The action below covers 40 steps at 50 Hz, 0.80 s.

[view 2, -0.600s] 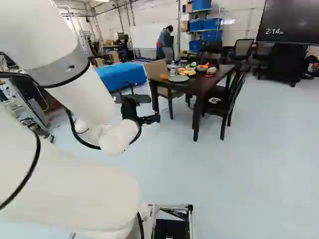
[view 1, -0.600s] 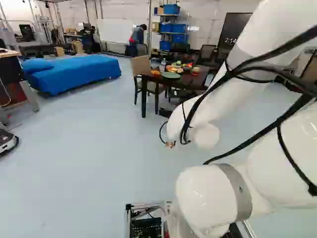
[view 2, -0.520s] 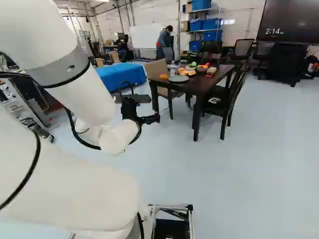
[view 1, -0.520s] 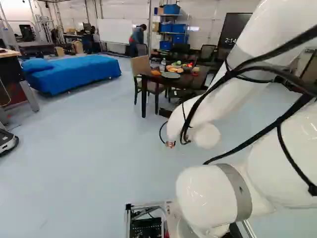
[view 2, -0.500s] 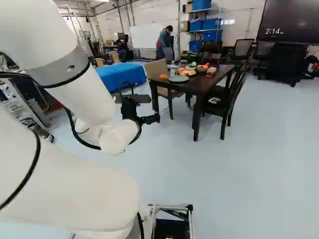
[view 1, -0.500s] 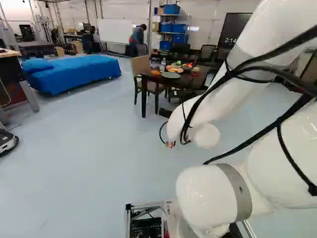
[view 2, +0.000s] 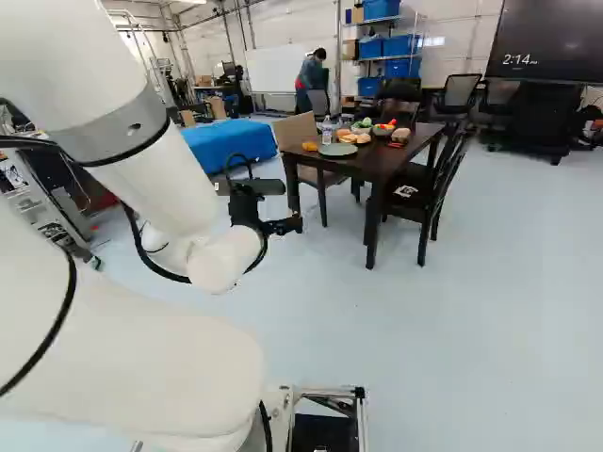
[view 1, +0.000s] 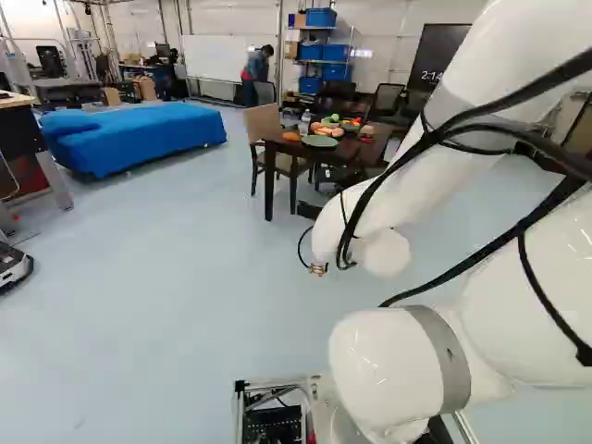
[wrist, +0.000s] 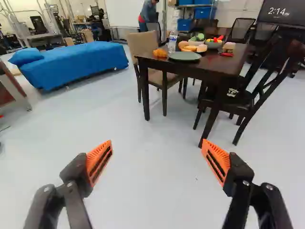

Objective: Move the croissant to the empty plate

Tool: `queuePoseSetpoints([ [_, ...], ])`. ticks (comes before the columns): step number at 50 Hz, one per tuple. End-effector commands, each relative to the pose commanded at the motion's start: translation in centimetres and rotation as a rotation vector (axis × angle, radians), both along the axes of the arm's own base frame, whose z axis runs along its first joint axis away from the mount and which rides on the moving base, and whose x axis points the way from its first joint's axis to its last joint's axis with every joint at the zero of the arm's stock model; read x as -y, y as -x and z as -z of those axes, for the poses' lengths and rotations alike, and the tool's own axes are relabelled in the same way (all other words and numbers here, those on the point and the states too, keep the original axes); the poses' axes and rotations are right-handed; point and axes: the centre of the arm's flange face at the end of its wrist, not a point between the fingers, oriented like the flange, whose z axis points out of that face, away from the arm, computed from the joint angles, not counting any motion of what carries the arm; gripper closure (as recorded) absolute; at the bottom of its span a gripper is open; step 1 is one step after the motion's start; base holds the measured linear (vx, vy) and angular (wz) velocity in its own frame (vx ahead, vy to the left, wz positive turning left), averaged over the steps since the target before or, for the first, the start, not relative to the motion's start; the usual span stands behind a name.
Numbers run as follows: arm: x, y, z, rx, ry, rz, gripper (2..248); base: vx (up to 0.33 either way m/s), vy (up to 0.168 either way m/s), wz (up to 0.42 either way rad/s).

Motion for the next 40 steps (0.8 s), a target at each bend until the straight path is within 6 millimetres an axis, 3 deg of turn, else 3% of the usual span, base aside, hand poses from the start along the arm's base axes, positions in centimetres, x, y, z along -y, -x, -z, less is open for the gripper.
queuePoseSetpoints([
  [40, 0.00, 0.00, 0.00, 0.000, 0.000, 0.000, 3, 0.120, 0.003, -0.002],
])
